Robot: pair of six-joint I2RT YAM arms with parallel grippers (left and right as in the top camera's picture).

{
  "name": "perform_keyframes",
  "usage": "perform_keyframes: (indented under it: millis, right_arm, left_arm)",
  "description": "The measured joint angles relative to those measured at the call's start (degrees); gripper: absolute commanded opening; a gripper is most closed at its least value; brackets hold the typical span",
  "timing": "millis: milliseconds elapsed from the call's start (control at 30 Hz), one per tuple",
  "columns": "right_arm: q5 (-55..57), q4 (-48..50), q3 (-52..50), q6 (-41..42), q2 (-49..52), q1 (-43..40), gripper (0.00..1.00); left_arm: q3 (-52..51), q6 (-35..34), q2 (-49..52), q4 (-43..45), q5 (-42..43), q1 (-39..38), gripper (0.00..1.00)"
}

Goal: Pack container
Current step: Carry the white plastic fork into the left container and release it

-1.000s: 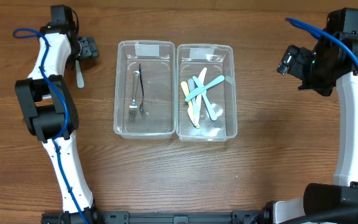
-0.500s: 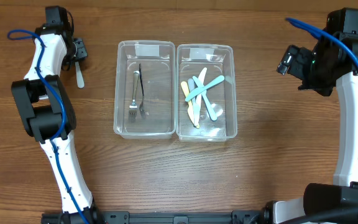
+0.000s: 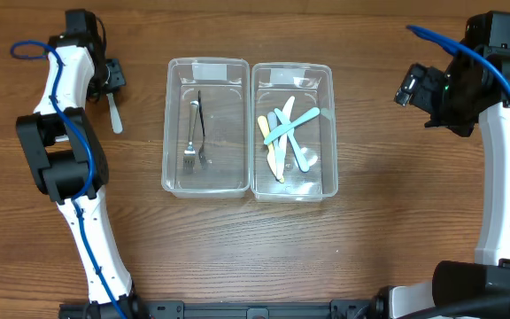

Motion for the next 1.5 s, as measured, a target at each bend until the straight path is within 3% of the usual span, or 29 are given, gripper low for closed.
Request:
perform_keyframes:
  millis: [233,500,700,933,1000,1133,1267,1400,1500]
  right_arm:
    - [0.02,-0.07,0.00,0.00,0.00,0.00,0.94]
    - [0.00,-0.42,0.00,-0.02,0.00,0.00,0.95]
    - [0.00,-0.50,0.00,-0.02,0.00,0.00,0.95]
    - [0.00,-0.63,0.00,0.00,0.00,0.00,0.95]
    - [0.02,-0.87,0.00,-0.02,0.00,0.00,0.95]
    - [0.00,-1.16,0.00,-0.02,0.00,0.00,0.94]
    - [0.02,-1.14,0.00,0.00,0.00,0.00,0.95]
    - [0.00,-1.14,0.00,0.02,0.00,0.00,0.94]
    - [0.00,-1.16,0.00,0.00,0.00,0.00,0.95]
  left_arm:
    - [1.99,-0.26,-11.32,-12.57,-4.07,-3.34,0.04]
    - [6.21,-3.41,-31.58,-20.76,-5.49,-15.82,0.04]
    - [3.26,-7.72,-29.40,-22.95,-5.49,-25.40,0.04]
    - [-7.56,-10.40,-20.87,-17.31,-4.26,-33.22,0.07]
    - [-9.29,-10.60,-18.38,-16.85,-3.74,-34.29,0.16]
    - [-10.05,-10.58,-14.49,-16.85,-3.28,-34.93,0.44]
    - [-9.55,-10.40,-13.70,-17.62,-3.54,-34.80,0.54]
    - [-4.11,-10.38,-14.01,-22.45,-5.14,-34.21,0.56]
    - [0.28,-10.36,-16.20,-25.07,-5.88,-32.59,0.68]
